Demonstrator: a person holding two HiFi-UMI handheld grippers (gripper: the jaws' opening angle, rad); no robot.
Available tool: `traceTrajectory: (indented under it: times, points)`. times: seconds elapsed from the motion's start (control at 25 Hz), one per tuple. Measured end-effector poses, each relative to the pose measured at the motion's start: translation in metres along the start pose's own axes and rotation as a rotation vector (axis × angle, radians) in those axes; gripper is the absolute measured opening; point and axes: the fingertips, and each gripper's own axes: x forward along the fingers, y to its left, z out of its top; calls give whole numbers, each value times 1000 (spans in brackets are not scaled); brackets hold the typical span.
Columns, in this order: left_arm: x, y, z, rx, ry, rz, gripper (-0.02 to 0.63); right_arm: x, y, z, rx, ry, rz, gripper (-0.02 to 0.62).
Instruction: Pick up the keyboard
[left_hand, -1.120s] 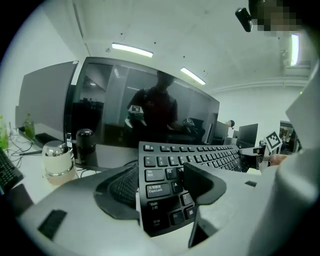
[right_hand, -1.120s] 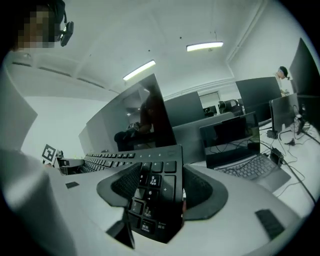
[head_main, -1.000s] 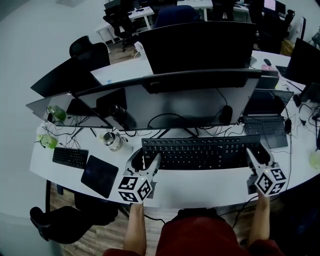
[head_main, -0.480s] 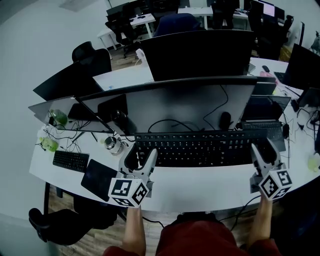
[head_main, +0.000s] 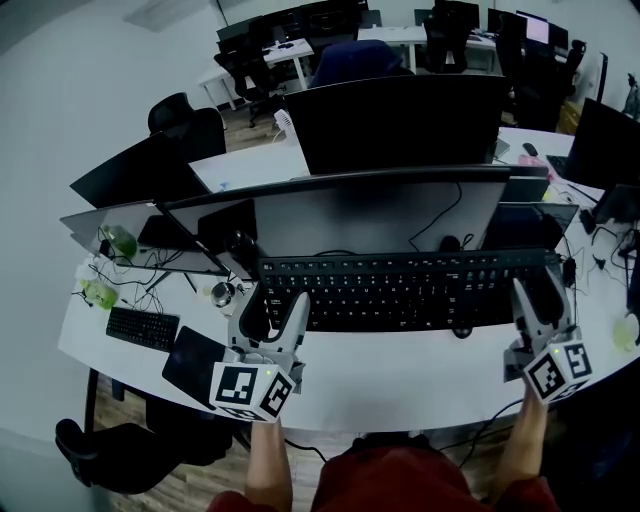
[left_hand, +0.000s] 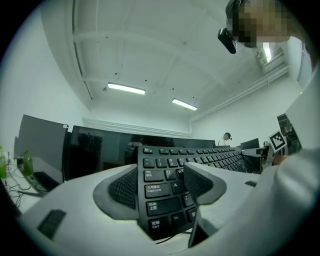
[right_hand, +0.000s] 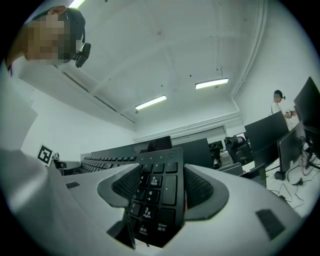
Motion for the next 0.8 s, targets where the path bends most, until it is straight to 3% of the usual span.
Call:
traceTrajectory:
  times: [0.56,0.8]
  points:
    - [-17,4,61,52,-163,8,279,-2,29,61,-58,-195,26,256]
    - [-19,4,63,53,-173,13,279,-4,28,62,-49,-217,27,256]
